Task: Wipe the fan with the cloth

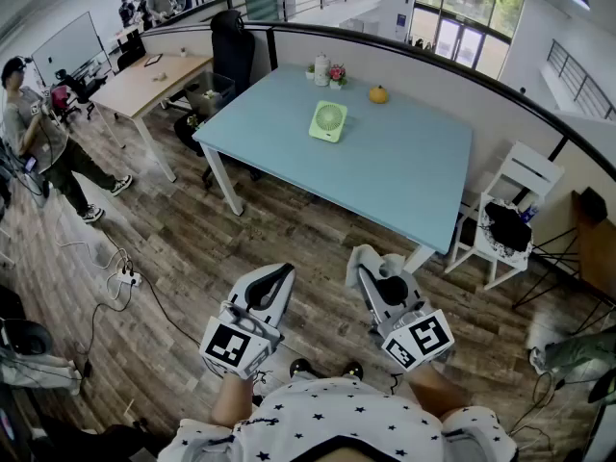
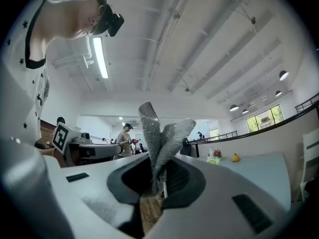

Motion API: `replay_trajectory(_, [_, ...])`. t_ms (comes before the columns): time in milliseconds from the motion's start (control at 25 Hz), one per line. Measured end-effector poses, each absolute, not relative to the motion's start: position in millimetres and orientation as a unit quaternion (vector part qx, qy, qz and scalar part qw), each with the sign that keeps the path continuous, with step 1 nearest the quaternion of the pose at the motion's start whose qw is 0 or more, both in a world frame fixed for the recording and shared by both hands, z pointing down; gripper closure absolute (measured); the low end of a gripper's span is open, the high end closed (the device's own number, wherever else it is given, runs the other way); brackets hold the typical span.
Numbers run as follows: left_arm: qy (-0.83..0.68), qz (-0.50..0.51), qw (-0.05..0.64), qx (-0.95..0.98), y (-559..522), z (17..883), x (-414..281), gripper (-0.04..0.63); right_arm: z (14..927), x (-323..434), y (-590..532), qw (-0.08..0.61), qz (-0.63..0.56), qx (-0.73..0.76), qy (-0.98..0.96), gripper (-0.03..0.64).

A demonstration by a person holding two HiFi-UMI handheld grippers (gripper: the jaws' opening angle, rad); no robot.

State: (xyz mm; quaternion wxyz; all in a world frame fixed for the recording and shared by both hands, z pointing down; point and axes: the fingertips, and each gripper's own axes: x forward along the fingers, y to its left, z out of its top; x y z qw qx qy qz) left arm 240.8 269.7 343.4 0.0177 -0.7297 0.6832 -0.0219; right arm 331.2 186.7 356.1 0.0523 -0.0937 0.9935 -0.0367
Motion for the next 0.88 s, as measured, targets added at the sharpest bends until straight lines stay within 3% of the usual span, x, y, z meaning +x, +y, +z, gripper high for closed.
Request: replay_trajectory(880, [0.678,-0.038,0.021,-0.734,245.4,341.3,276.0,0.561,358.7,368.7,162.9,0.077,-0.077,-0.095,0.989,0.572])
